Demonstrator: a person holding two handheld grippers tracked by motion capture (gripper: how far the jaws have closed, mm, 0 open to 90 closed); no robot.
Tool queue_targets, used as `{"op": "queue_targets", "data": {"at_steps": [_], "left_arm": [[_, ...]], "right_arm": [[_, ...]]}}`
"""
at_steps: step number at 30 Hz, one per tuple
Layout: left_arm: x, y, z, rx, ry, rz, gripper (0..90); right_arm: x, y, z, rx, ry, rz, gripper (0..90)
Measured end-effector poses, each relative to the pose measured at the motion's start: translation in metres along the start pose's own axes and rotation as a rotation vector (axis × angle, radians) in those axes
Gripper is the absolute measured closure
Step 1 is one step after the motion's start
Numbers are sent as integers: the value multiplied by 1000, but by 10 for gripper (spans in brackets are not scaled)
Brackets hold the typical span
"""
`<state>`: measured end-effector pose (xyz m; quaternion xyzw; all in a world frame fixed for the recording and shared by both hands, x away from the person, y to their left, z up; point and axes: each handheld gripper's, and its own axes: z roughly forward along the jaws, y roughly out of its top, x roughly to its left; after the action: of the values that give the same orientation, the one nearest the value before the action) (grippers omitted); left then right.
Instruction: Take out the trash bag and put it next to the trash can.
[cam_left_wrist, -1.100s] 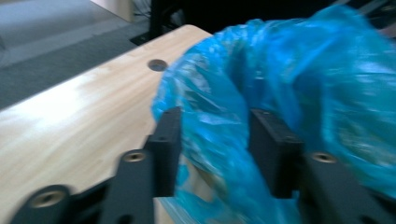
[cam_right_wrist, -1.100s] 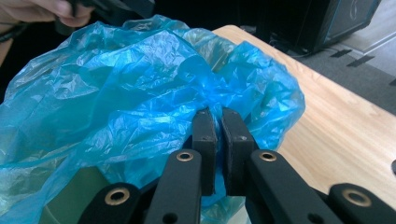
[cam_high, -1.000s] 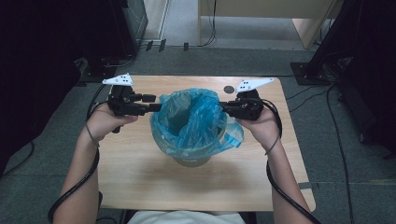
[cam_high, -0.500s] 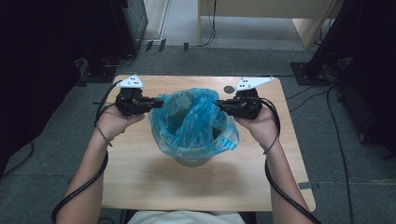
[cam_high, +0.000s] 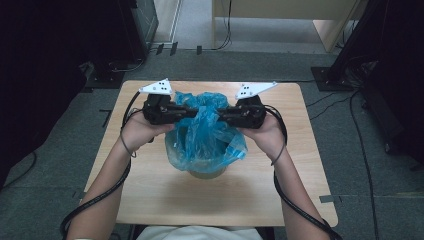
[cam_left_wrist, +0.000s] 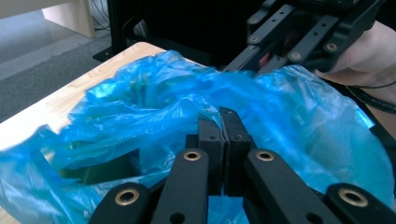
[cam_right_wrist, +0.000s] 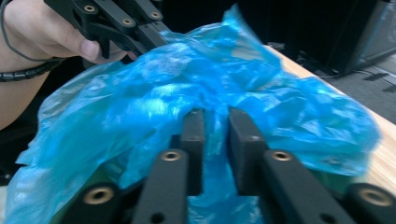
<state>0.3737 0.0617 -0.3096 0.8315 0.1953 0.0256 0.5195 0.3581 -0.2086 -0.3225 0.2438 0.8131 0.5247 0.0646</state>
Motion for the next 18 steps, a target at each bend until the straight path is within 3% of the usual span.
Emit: {"op": "queue_targets", "data": {"at_steps": [5, 9, 12, 15, 17, 18], "left_arm": [[-8, 2, 4, -7, -16, 15, 889], [-13, 2, 9, -9, -66, 0, 888], [-14, 3, 11, -17, -94, -11, 886], [-14, 3, 12, -25, -95, -18, 886], [-12, 3, 10, -39, -118, -38, 868], [-10, 3, 9, -50, -132, -51, 868]], "right_arm": [[8, -1, 12, 19, 27, -58, 498], [15, -1, 26, 44, 35, -76, 455], [17, 0, 31, 41, 29, -92, 513], [19, 0, 31, 39, 28, -109, 587], [22, 0, 31, 34, 59, -111, 759], [22, 0, 31, 34, 59, -111, 759]]}}
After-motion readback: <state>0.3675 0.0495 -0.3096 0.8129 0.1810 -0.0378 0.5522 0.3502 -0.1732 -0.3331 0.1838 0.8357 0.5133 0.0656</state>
